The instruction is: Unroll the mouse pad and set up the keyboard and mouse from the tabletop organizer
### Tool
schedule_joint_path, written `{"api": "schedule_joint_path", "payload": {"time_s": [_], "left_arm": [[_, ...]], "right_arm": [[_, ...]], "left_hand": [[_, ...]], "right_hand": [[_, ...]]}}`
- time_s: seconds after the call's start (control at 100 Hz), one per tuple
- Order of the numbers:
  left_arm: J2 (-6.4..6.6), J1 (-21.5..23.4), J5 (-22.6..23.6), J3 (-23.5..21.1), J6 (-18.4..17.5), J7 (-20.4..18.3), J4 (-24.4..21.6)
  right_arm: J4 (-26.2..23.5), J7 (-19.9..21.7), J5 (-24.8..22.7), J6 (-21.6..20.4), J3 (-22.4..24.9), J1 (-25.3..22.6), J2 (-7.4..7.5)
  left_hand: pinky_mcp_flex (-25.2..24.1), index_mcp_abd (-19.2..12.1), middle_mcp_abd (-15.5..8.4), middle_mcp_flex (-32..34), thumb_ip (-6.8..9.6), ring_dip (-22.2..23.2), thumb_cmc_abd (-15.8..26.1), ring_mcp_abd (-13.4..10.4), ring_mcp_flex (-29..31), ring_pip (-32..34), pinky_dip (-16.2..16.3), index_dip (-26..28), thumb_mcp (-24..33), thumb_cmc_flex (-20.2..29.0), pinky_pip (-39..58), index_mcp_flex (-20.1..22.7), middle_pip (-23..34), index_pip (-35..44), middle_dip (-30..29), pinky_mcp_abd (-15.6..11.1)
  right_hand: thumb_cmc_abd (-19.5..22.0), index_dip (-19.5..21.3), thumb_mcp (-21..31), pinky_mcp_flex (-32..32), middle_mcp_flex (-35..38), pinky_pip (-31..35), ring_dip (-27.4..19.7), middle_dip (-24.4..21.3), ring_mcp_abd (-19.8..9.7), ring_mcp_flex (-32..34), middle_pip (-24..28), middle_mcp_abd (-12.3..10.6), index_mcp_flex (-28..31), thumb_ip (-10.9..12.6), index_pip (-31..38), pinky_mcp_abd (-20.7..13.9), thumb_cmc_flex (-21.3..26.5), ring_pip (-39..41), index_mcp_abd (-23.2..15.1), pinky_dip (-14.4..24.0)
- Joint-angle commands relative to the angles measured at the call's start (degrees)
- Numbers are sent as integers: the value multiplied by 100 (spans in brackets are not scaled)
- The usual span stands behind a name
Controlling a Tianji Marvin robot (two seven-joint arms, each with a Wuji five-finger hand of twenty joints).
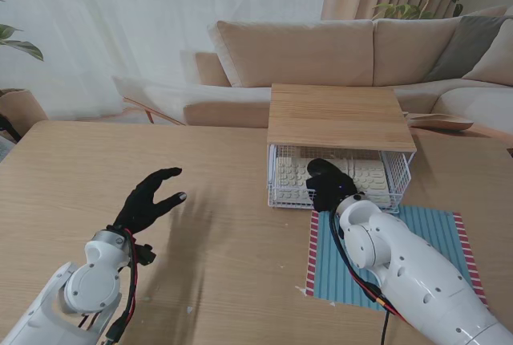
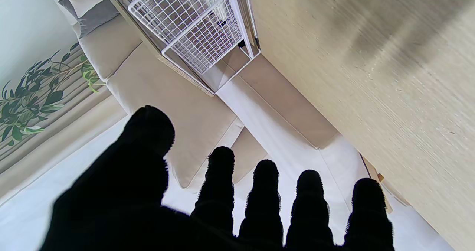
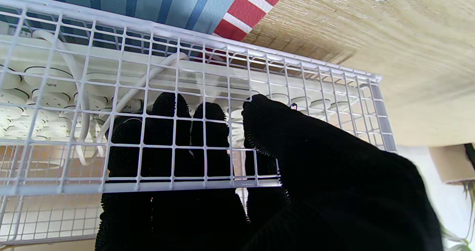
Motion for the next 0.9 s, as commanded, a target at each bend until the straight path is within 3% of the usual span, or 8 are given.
{"api": "schedule_joint_path", "payload": {"time_s": [0.0, 0.41, 0.89], "left_arm": [[-25, 5, -12, 13, 20, -72, -12], [-25, 1, -17, 12, 25, -75, -8], [-23, 6, -3, 18, 63, -82, -19]], "right_arm": [[-69, 144, -26, -54, -22, -130, -13], [-484, 352, -144, -247, 221, -457, 36], [-767, 487, -357, -477, 518, -818, 89]], "left_hand": [[-38, 3, 72, -139, 164, 82, 116, -48, -174, -133, 143, -51, -12, -21, -211, 8, -72, -79, -62, -10], [-38, 15, 73, -139, 164, 83, 116, -50, -175, -137, 157, -53, -18, -16, -222, 18, -71, -89, -61, -13], [-41, 10, 79, -146, 166, 81, 111, -33, -181, -150, 166, -50, -16, -1, -242, 19, -92, -87, -72, -11]], "right_hand": [[-135, 132, 337, -88, 175, 139, 383, 90, 98, 477, 177, 175, 284, -292, 151, 4, 353, 906, -79, 135], [-192, 166, 403, -62, 227, 100, 424, 121, 89, 517, 147, 195, 354, -304, 124, -79, 381, 924, -107, 158], [-338, 177, 543, -129, 284, -22, 450, 133, 53, 467, 79, 93, 549, -345, 92, -164, 448, 863, -408, 163]]}}
